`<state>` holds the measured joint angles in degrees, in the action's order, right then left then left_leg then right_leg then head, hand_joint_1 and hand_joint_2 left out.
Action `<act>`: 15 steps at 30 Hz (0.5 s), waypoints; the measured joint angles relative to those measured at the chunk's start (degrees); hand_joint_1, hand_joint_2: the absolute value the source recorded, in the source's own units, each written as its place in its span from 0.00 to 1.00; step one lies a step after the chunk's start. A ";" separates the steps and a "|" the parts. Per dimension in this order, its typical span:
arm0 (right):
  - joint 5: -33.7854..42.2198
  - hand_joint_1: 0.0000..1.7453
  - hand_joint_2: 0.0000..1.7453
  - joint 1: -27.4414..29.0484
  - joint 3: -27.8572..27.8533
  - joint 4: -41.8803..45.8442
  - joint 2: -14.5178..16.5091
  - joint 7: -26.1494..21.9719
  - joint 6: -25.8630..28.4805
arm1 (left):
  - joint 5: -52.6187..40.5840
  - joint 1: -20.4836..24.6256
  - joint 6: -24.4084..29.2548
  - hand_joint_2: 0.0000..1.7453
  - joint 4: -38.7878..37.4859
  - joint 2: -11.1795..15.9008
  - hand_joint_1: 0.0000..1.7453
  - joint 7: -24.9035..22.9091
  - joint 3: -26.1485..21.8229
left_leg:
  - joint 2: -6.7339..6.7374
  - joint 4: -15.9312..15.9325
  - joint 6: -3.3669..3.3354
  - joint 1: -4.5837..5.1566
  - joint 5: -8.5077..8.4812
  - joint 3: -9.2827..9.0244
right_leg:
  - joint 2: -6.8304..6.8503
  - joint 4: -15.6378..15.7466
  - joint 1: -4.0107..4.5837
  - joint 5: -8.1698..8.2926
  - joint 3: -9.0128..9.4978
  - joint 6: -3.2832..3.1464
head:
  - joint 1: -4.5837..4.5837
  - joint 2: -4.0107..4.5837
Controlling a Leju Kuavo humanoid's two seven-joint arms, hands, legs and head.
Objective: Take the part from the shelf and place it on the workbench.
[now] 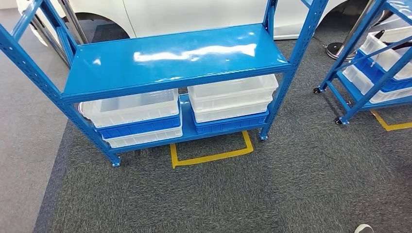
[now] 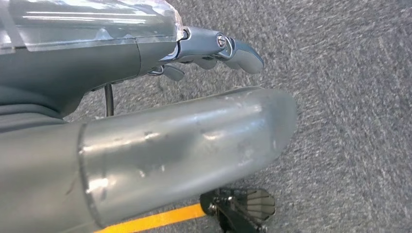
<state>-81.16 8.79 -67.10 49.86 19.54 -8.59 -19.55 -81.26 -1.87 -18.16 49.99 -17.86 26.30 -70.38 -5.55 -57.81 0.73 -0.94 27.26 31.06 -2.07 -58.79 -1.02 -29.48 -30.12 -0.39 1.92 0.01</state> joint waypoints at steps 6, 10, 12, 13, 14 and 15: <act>-0.14 0.00 0.00 -0.40 -1.67 -0.60 0.12 0.21 0.03 | 0.04 0.26 0.73 0.00 -0.73 0.14 0.00 0.19 0.03 | 5.00 -15.25 1.23 -0.19 7.87 7.02 | 3.05 0.54 0.12 0.06 0.03 -1.48 | 0.12 -0.01; -1.18 0.00 0.00 -1.00 -3.36 -0.77 0.29 -0.47 -0.13 | 0.55 -0.09 0.17 0.00 -0.86 0.23 0.00 0.91 -0.01 | 5.68 -7.13 0.43 0.04 2.31 2.53 | 3.94 0.41 0.33 -1.14 0.88 -1.12 | 0.13 0.01; -1.63 0.00 0.00 -1.24 -4.02 -0.83 0.40 -0.72 -0.36 | 0.68 -0.01 -0.04 0.00 -0.91 0.35 0.00 1.18 0.01 | 6.34 -1.34 -0.52 0.48 1.52 -0.41 | 4.37 0.49 0.43 -1.67 1.49 -0.51 | 0.11 0.01; -1.81 0.00 0.00 -1.35 -4.28 -0.85 0.44 -0.77 -0.54 | 0.70 -0.02 -0.07 0.00 -0.94 0.40 0.00 1.26 0.01 | 6.47 -0.13 -0.97 0.67 1.98 -0.93 | 4.53 0.35 0.41 -1.60 1.82 -0.10 | 0.11 0.01; -1.95 0.00 0.00 -1.50 -4.50 -0.87 0.44 -0.84 -0.73 | 0.64 -0.11 -0.07 0.00 -0.99 0.42 0.00 1.32 0.01 | 6.32 0.35 -1.43 0.72 2.31 -1.25 | 4.62 0.17 0.37 -1.36 2.10 0.34 | 0.10 0.01; -2.06 0.00 0.00 -1.65 -4.67 -0.90 0.43 -0.91 -0.87 | 0.58 -0.26 -0.05 0.00 -1.04 0.44 0.00 1.37 0.01 | 6.10 0.88 -1.91 0.67 2.30 -1.96 | 4.69 -0.21 0.28 -1.20 2.35 0.69 | 0.12 0.01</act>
<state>-83.22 7.14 -71.77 48.97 19.97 -9.50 -20.41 -80.67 -2.13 -18.21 48.94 -17.42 27.67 -70.37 0.55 -56.93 -1.18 -0.27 29.56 29.11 2.63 -59.00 -0.74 -30.68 -27.77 0.30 2.04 0.02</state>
